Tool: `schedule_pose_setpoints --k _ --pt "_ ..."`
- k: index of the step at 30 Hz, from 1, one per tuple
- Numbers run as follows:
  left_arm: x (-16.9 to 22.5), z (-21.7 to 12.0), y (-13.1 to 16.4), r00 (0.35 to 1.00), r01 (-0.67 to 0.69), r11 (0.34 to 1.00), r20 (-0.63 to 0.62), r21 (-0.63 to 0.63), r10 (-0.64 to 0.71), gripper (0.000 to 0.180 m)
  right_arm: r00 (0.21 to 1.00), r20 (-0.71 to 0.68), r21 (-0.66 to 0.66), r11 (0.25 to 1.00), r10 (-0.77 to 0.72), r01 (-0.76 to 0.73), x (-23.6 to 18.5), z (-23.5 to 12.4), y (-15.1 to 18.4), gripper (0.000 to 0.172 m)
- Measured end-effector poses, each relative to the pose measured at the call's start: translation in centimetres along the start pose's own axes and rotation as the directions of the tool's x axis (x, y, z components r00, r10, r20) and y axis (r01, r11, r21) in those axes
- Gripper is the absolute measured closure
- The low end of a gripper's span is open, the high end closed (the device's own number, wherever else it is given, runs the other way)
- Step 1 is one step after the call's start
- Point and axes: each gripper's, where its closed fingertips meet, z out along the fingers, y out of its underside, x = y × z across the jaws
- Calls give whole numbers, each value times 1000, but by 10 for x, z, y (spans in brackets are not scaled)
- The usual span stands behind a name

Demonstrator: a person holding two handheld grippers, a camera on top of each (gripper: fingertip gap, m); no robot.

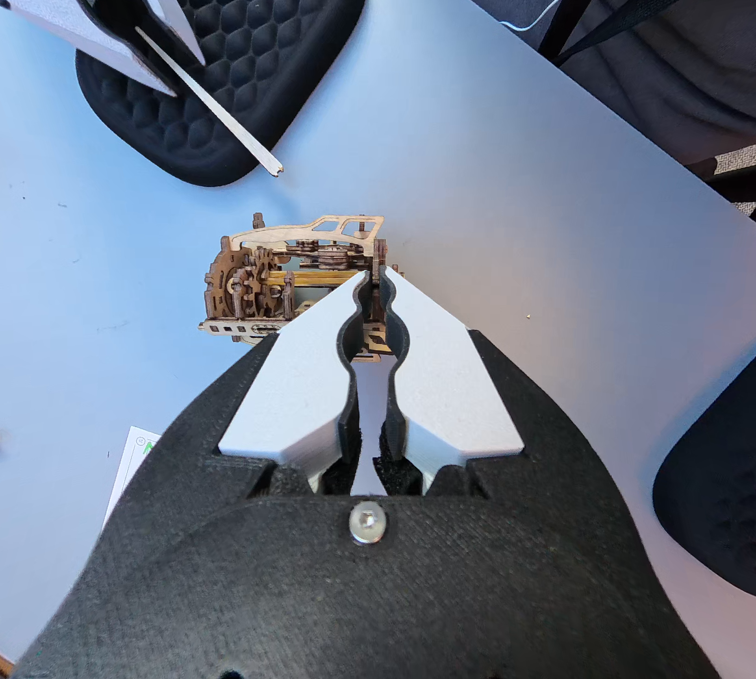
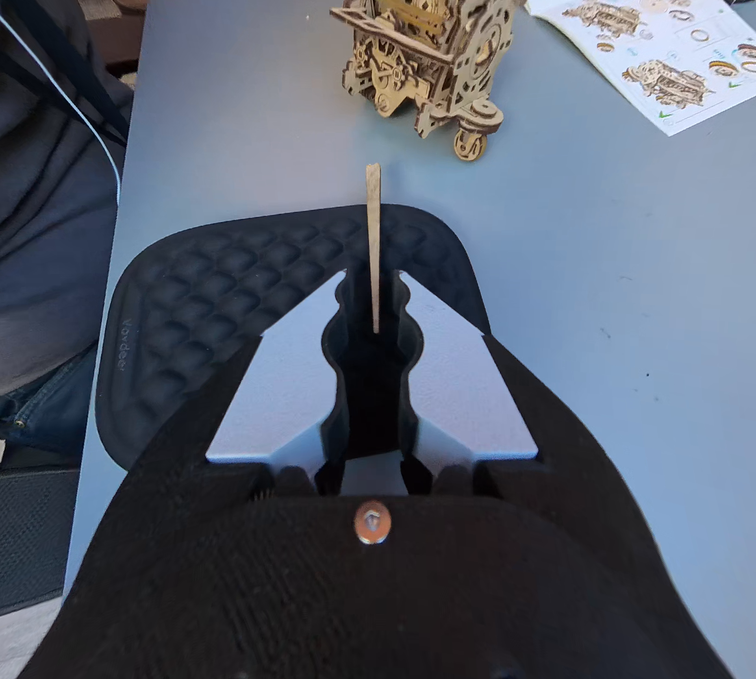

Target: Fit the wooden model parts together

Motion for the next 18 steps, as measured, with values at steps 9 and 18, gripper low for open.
schedule_pose_setpoints --k 9,18 --pt "0 0 -1 1000 -2 1000 -8 -3 1 180 995 33 144 985 93 -97 4 -7 -11 170" --pt "0 0 0 1000 3 1000 -5 -4 -3 180 999 -52 19 1000 4 -3 6 -5 -38 170"
